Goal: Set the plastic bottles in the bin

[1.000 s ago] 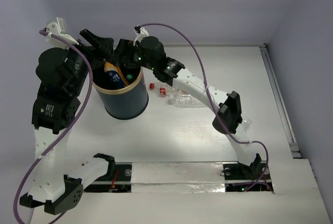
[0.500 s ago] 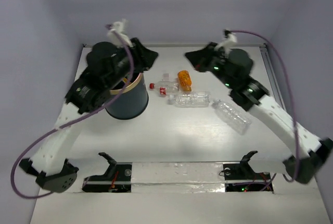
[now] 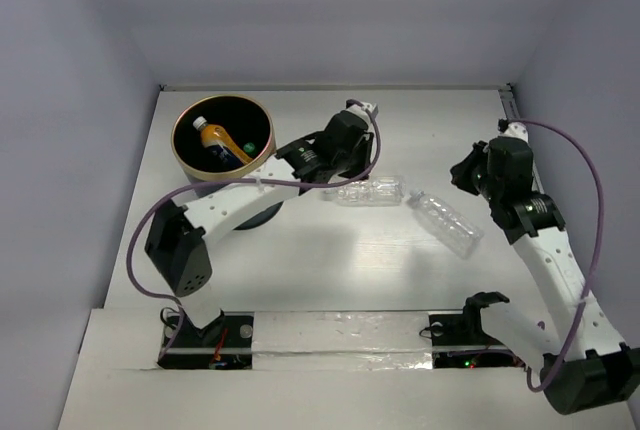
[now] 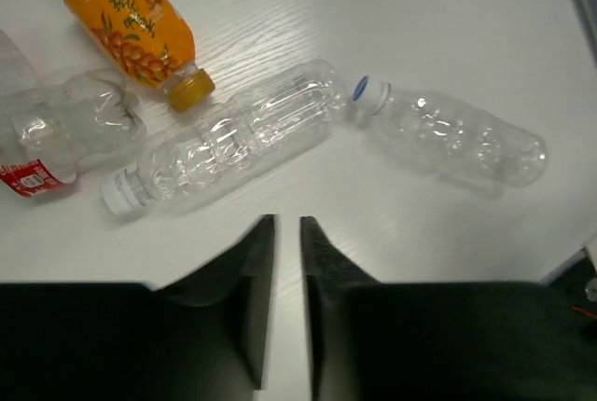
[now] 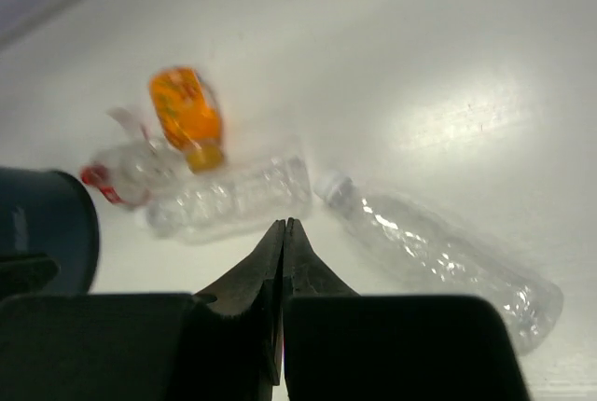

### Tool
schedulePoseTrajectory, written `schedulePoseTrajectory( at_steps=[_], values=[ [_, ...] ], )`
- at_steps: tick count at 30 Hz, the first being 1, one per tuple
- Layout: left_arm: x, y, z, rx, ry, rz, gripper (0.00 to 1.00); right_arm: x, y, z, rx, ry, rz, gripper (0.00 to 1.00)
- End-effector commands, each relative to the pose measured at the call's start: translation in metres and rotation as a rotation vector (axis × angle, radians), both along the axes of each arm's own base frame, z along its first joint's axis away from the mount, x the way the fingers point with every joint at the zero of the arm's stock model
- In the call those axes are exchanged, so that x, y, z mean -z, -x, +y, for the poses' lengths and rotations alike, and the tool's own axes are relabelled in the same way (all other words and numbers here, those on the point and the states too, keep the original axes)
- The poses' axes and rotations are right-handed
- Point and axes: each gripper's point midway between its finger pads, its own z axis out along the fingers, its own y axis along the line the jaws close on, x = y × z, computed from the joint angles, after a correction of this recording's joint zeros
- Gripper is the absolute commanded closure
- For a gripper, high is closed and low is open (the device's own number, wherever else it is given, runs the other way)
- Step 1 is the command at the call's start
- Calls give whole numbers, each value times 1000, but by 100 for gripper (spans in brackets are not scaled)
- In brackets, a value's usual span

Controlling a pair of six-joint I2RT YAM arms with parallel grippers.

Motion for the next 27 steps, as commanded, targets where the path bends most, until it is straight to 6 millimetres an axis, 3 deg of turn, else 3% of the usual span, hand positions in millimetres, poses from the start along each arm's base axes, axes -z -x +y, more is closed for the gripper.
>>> schedulePoseTrajectory(
  at_steps=[1, 5, 6, 8, 9, 12, 14, 15, 16, 21, 25, 27],
  values=[
    [-18, -24, -6, -10, -16, -114, 83, 42, 13, -15, -33, 84, 162, 100],
    [8, -38, -18, 102, -141, -171, 60, 77, 13, -18, -101, 107, 322, 85],
    [9, -41, -19, 131, -164, -198, 55, 80, 11, -13, -151, 96, 335, 66],
    [13, -44, -23, 147, -180, -210, 45, 90, 6, -9, -186, 83, 389, 40],
    [11, -45, -23, 146, -182, -214, 44, 87, 1, -5, -214, 84, 388, 19],
    [7, -40, -24, 157, -152, -210, 40, 107, -5, 2, -275, 72, 485, 5],
    [12, -36, -20, 156, -137, -185, 39, 116, -8, 5, -307, 69, 537, 4],
    [8, -32, -18, 155, -122, -181, 39, 130, -10, 3, -308, 80, 591, 3],
    [15, -28, -16, 160, -121, -163, 39, 134, -11, 3, -314, 85, 616, 3],
    [6, -12, -6, 171, -71, -164, 39, 149, -5, -3, -303, 104, 692, 0],
    [1, -15, -2, 176, -43, -178, 37, 164, -2, -15, -255, 149, 782, 0],
    [3, -17, -1, 185, -44, -178, 34, 175, 1, -9, -283, 121, 826, 0]
  ],
)
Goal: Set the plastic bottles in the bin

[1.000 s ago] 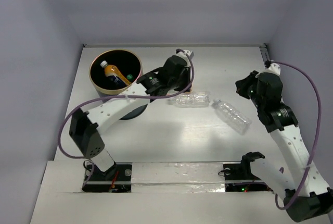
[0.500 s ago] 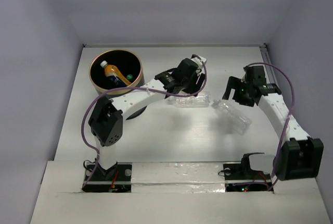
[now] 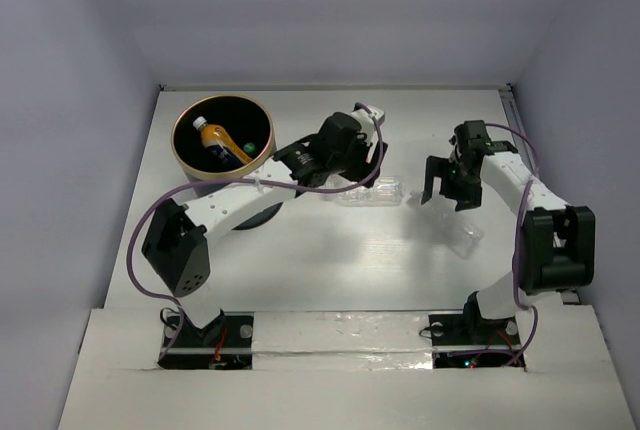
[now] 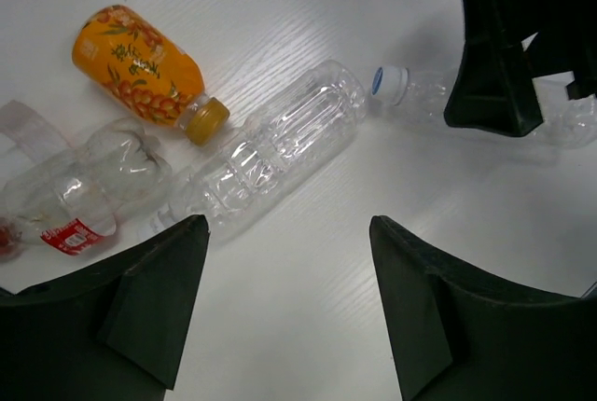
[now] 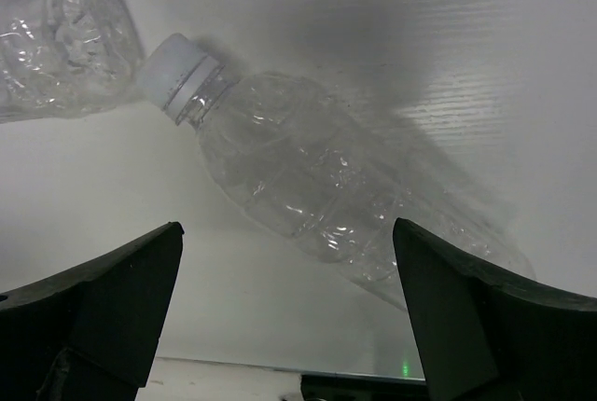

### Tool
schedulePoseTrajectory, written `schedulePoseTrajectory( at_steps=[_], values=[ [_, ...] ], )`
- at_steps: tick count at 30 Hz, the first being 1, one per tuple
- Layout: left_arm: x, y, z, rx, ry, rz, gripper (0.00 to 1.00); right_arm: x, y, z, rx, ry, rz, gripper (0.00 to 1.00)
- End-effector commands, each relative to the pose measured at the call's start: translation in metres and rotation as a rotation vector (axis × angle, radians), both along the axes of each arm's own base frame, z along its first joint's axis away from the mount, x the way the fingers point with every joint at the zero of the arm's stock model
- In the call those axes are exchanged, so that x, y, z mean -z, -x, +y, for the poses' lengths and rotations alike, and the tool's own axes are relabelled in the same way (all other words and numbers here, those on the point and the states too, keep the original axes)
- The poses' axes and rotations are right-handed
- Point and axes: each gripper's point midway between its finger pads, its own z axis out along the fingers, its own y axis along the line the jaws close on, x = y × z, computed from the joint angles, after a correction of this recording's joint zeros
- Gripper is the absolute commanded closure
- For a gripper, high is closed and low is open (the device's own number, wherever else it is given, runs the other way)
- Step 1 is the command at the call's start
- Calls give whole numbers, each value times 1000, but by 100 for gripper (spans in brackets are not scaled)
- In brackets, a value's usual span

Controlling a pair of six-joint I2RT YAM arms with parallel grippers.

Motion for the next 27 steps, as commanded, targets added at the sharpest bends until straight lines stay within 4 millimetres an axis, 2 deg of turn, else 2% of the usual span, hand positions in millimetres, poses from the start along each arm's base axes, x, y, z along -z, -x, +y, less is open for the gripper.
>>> schedulePoseTrajectory(
  at_steps=[1, 5, 6, 8, 10, 11, 13, 14, 15, 16, 17, 20, 21, 27],
  values=[
    [-28, -8, -2, 41, 82, -58, 31, 6, 0, -1, -18, 4, 55, 0],
    [-22, -13, -6, 103, 49, -82, 25, 19, 7, 3, -14, -18, 107, 0],
    [-13, -14, -7, 116, 27, -73, 24, 24, 9, 4, -10, -19, 131, 0],
    [-14, -18, -11, 145, 6, -89, 20, 30, 10, 3, -8, -17, 152, 0],
    [-3, -20, -16, 189, -31, -92, 16, 36, 9, 3, 0, -13, 173, 0],
    [-10, -23, -20, 214, -32, -115, 15, 37, 10, 3, 0, -12, 176, 1],
    [1, -27, -26, 239, -57, -103, 14, 37, 8, 3, 12, -13, 170, 7],
    [-6, -30, -31, 256, -50, -119, 12, 37, 7, 3, 17, -13, 160, 12],
    [-3, -30, -38, 298, -55, -114, 10, 35, 5, 3, 29, -16, 143, 22],
    [9, -30, -37, 312, -86, -100, 10, 35, 6, 2, 38, -12, 142, 26],
    [14, -30, -45, 351, -88, -84, 10, 34, 4, 2, 48, -11, 126, 29],
    [26, -35, -48, 379, -136, -78, 10, 32, 4, 11, 56, -64, 85, 41],
    [34, -35, -50, 394, -142, -70, 9, 36, 9, 12, 71, -74, 98, 46],
    [69, -29, -56, 452, -159, -5, 8, 36, 10, 7, 111, -58, 40, 54]
  ],
)
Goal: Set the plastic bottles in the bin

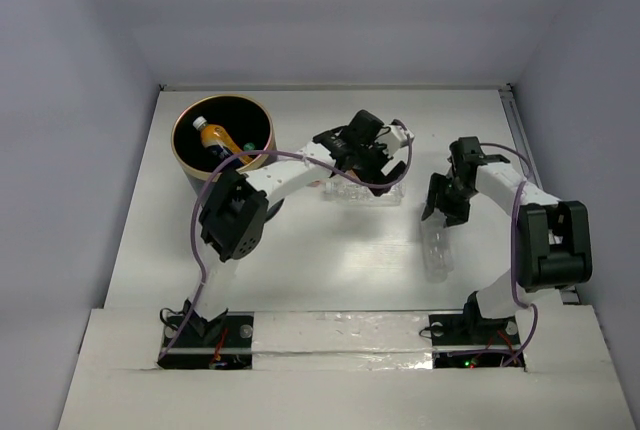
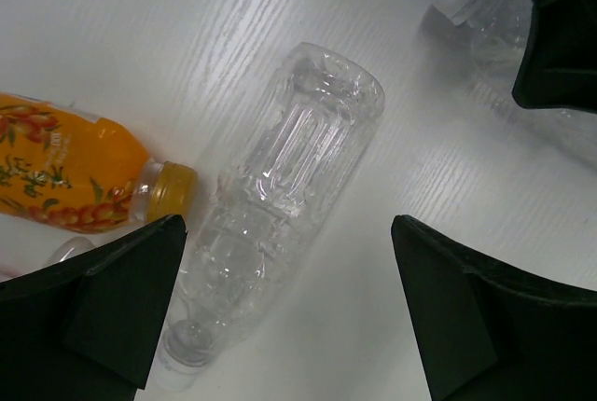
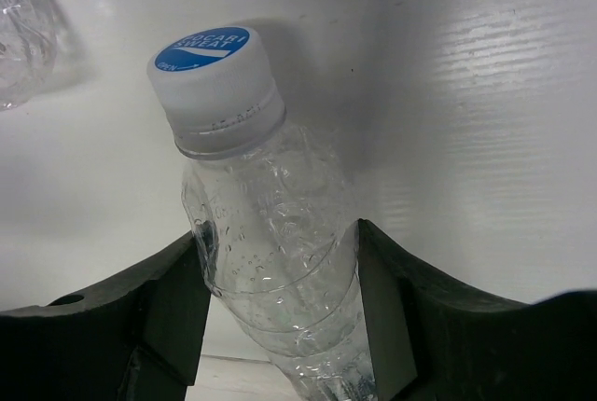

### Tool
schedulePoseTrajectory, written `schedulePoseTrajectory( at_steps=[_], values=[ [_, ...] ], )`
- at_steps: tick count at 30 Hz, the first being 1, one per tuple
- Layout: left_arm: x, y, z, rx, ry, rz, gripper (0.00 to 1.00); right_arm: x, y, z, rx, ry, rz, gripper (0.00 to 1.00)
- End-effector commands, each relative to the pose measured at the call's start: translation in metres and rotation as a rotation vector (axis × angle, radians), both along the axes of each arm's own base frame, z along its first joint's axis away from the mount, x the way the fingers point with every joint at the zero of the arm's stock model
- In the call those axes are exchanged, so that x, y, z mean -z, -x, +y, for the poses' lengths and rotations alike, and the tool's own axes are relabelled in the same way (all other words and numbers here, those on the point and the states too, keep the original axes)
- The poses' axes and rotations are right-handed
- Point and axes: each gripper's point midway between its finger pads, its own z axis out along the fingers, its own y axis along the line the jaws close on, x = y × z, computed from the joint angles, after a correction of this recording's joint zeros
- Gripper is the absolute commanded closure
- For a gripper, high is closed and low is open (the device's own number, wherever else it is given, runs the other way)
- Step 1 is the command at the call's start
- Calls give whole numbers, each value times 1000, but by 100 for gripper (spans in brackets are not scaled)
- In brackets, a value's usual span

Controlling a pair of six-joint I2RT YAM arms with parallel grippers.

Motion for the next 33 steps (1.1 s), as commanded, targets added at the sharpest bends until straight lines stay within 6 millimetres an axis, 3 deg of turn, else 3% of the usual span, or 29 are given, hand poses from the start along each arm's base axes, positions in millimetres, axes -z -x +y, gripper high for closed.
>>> schedulePoseTrajectory(
  at_steps=[1, 8, 14, 16, 19, 20, 22, 23, 25, 26, 28, 29, 30, 33],
  values=[
    [-5, 4, -9, 69, 20, 4, 8, -7, -14, -3, 41, 9, -91, 55],
    [21, 12, -30, 109, -17, 26, 7, -22, -15, -6, 46, 24, -149, 55],
    [49, -3, -33, 58, -88, 11, 8, -32, -10, -1, 49, -11, -190, 55],
    [55, 2, -38, 61, -87, 20, 10, -34, -7, -2, 54, -11, -196, 55],
    [63, 4, -35, 56, -89, 30, 21, -39, -4, -11, 76, 38, -214, 55],
    [66, 6, -32, 47, -94, 38, 34, -40, -2, -14, 84, 53, -215, 55],
    [62, 7, -33, 41, -77, 33, 47, -48, -4, -20, 105, 85, -248, 56],
    [65, 15, -33, 48, -80, 47, 60, -51, -4, -23, 112, 98, -255, 56],
    [49, 21, -36, 51, -49, 35, 70, -60, -6, -33, 140, 145, -290, 57],
    [51, 28, -35, 51, -57, 33, 73, -66, -8, -34, 146, 151, -309, 57],
    [23, 28, -34, 30, -6, 4, 76, -80, -11, -35, 161, 148, -351, 57],
    [21, 35, -34, 31, 2, 10, 76, -85, -11, -34, 164, 143, -366, 57],
    [-3, 36, -35, 17, 52, -8, 77, -94, -15, -32, 165, 128, -392, 57],
    [-33, 44, -28, 0, 108, -18, 77, -114, -15, -26, 162, 89, -452, 57]
  ],
)
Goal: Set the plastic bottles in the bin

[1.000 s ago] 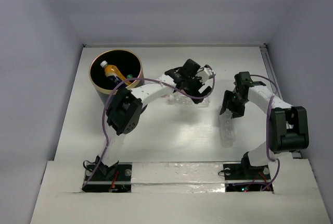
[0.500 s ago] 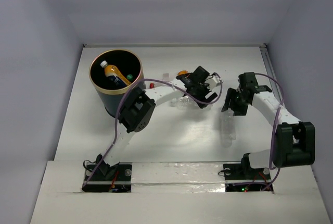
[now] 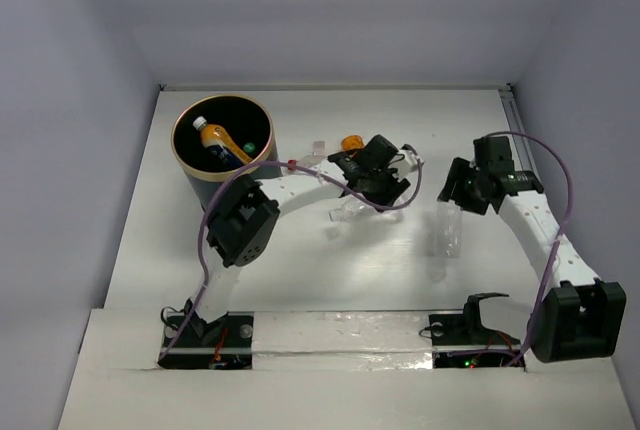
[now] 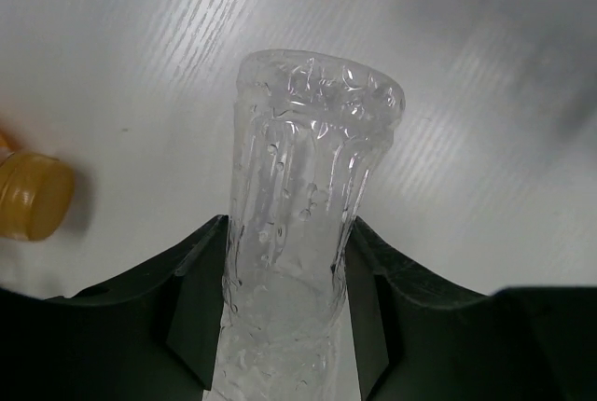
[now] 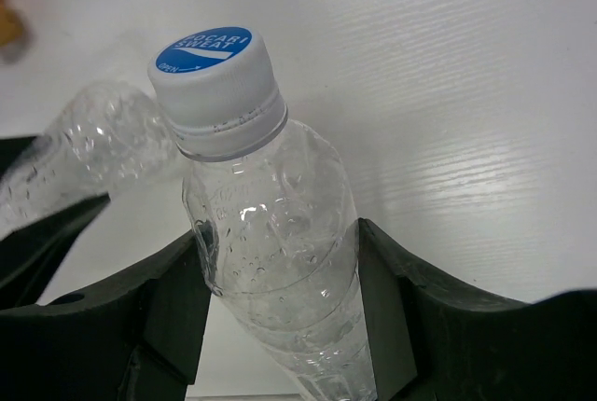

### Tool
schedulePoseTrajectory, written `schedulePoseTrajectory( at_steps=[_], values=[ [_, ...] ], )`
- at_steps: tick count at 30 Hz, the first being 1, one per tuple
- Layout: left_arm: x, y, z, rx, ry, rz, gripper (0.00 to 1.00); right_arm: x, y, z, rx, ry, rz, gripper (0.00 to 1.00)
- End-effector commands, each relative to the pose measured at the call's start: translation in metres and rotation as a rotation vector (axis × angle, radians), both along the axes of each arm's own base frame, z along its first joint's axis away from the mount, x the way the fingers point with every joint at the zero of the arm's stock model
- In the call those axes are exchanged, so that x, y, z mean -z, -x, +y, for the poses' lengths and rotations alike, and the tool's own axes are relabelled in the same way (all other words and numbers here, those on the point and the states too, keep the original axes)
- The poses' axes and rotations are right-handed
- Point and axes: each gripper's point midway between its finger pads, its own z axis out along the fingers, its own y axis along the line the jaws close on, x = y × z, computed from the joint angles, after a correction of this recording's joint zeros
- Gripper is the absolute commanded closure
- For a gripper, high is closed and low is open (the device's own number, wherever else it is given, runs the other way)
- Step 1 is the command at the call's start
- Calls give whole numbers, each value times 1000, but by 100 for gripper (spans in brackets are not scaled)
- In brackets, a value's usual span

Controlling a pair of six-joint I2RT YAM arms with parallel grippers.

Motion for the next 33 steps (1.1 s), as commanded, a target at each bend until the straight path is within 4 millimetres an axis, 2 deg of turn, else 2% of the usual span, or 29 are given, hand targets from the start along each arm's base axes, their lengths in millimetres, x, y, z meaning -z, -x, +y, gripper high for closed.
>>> schedulePoseTrajectory(
  at_steps=[1, 2, 5, 8, 9, 13, 14, 17, 18, 20, 21, 22, 23, 24, 25, 26, 28, 29, 31, 32, 33],
  values=[
    [-96, 4, -7, -36, 188, -84, 77, -42, -11, 2, 16, -24, -127, 57],
    [-100, 6, -3, -48, 190, -81, 77, -50, -9, 2, 14, -27, -152, 57],
    [-142, 16, 10, -77, 255, -105, 77, -72, -4, 13, -35, -81, -220, 56],
    [-170, 22, 21, -126, 303, -114, 77, -97, -1, 23, -80, -125, -297, 56],
    [-190, 25, 27, -141, 339, -128, 77, -110, 3, 28, -104, -151, -336, 56],
    [-240, 31, 47, -218, 413, -165, 77, -157, 14, 46, -182, -239, -464, 56],
    [-255, 25, 55, -260, 432, -190, 77, -171, 16, 51, -203, -263, -504, 56],
    [-304, 17, 85, -366, 510, -236, 77, -196, 25, 68, -273, -346, -557, 56],
    [-324, 13, 102, -410, 549, -260, 77, -206, 26, 70, -286, -358, -582, 56],
    [-348, 4, 129, -513, 595, -294, 77, -214, 27, 75, -313, -382, -598, 56],
    [-366, 6, 147, -554, 638, -322, 77, -215, 26, 76, -322, -382, -595, 56],
    [-375, -2, 168, -624, 665, -341, 76, -222, 27, 80, -343, -382, -606, 56],
    [-386, -2, 191, -688, 685, -378, 75, -226, 25, 84, -357, -385, -618, 56],
    [-389, -5, 207, -737, 692, -399, 74, -231, 24, 88, -372, -395, -629, 56],
    [-392, -15, 235, -816, 687, -434, 74, -239, 27, 98, -403, -431, -638, 56],
    [-395, -19, 253, -871, 690, -455, 73, -248, 25, 106, -426, -451, -667, 56],
    [-409, -18, 284, -936, 723, -515, 72, -258, 22, 122, -444, -501, -679, 56],
    [-408, -26, 307, -1000, 713, -551, 70, -271, 27, 141, -505, -533, -705, 56],
    [-419, -31, 328, -1054, 745, -608, 68, -271, 18, 164, -524, -568, -680, 56],
    [-421, -38, 348, -1107, 745, -638, 68, -286, 16, 177, -550, -590, -716, 56],
    [-415, -44, 354, -1136, 749, -633, 68, -291, 24, 199, -604, -623, -707, 56]
  ],
)
